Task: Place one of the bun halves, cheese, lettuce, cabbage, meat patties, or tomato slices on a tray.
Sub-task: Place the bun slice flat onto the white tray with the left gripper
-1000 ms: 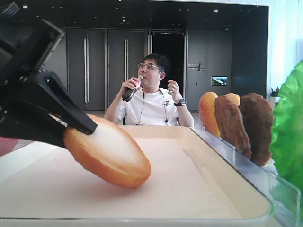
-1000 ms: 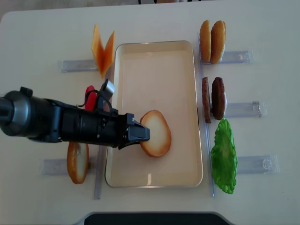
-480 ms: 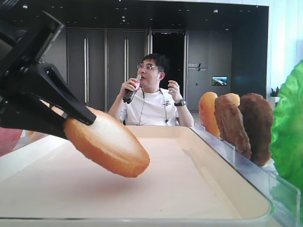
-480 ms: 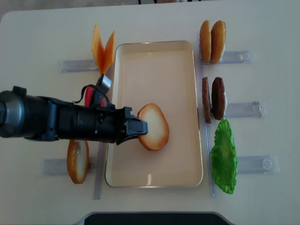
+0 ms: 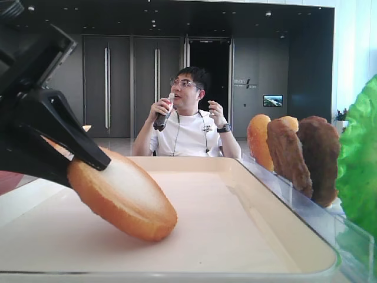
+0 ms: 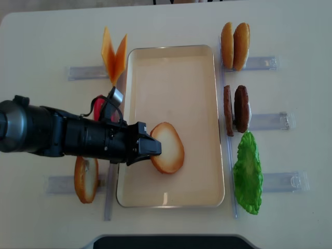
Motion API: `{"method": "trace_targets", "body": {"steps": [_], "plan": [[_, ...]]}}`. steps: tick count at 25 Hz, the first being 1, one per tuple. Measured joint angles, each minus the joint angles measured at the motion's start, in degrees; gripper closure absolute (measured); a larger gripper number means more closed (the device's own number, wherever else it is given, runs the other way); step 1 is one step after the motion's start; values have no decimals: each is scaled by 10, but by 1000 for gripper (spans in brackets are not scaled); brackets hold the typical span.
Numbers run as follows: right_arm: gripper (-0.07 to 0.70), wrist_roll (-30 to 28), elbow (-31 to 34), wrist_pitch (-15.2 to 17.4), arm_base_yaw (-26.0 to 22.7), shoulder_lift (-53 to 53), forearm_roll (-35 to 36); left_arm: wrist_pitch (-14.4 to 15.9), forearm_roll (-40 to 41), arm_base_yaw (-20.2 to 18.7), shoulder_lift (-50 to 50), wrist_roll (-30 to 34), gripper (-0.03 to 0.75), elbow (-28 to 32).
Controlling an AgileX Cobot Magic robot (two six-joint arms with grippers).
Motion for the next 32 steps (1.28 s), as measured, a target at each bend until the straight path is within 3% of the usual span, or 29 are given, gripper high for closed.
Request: {"method": "trace_targets", "body": {"steps": [10,26,32], "plan": [[43,0,0,0,0,0,0,-1,-7,0,0,0,566,0],[43,0,0,0,0,0,0,-13,-7,0,-5,-36,289,0],[43,0,0,0,0,0,0,-14,-7,0,-5,-37,237,0]]}}
